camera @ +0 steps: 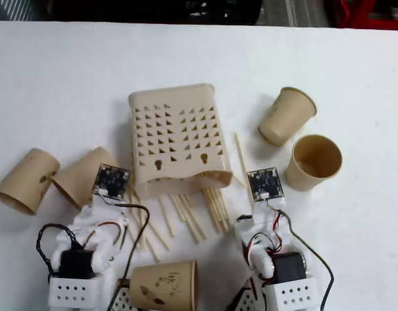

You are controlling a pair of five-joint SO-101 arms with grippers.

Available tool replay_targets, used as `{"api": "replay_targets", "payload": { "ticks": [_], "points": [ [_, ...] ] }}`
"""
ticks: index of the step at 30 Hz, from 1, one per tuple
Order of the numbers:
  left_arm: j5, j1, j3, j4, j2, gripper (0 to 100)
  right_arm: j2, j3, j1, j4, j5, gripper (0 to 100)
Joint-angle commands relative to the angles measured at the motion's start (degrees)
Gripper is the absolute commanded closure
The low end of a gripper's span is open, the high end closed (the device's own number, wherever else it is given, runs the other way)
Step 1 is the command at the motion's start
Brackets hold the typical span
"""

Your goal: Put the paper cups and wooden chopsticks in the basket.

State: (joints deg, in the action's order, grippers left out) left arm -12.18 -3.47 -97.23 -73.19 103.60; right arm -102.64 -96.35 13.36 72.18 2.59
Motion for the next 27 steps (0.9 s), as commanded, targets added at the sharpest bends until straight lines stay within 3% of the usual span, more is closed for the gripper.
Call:
{"api": "replay_targets", "payload": {
  "ticks": [1,13,20,23,27],
  "points": [
    [0.62,0.84,0.18,-0.18,0.57,97,-0.31,-0.53,0.48,0.4,0.62,97.8],
    [0.62,0.84,0.18,-0.18,0.57,97,-0.4,3.08,-0.4,0.13,1.58,94.0],
    [0.62,0.84,0.18,-0.18,0.57,97,-0.4,9.76,-7.43,-9.1,26.46,82.7],
    [0.62,0.84,0.18,-0.18,0.57,97,0.04,11.25,-7.08,-11.12,29.63,80.8],
    [0.62,0.84,0.18,-0.18,0.57,97,0.22,15.03,-1.54,-9.01,33.58,76.3]
  ]
}}
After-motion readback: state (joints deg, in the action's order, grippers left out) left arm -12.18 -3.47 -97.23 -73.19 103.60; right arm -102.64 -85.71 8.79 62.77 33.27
